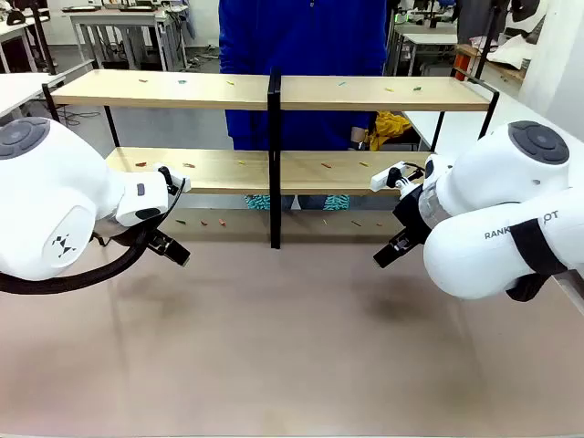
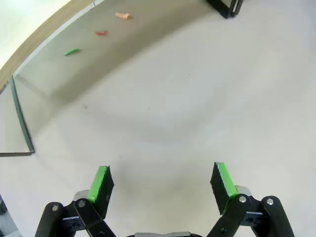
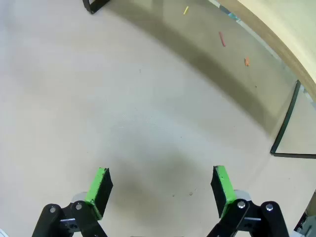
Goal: Clean the shelves.
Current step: Pick up the Duster when the human hands it over.
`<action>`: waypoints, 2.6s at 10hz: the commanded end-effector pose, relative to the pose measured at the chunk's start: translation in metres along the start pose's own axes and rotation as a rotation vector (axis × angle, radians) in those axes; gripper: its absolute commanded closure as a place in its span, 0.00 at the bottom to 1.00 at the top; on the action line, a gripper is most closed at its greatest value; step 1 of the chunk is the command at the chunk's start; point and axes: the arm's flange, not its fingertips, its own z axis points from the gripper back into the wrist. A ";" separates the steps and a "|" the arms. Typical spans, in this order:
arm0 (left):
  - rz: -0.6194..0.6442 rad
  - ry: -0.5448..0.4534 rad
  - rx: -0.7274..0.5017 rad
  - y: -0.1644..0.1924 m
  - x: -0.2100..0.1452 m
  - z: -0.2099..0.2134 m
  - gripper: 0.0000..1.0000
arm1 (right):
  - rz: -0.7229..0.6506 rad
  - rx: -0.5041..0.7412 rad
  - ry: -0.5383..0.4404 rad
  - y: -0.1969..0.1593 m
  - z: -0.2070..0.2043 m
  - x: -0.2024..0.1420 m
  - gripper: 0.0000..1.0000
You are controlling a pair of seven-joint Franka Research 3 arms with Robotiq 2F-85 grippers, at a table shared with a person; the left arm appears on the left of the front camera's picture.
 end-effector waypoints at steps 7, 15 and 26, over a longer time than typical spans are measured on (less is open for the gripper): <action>0.000 0.000 0.000 0.000 0.000 0.000 0.00 | 0.000 0.000 0.000 0.000 0.000 0.000 0.00; 0.000 0.000 0.000 0.000 0.000 0.000 0.00 | 0.000 0.000 0.000 0.000 0.000 0.000 0.00; -0.029 -0.444 0.075 -0.037 -0.148 0.290 0.00 | -0.264 -0.044 -0.415 0.011 0.308 -0.049 0.00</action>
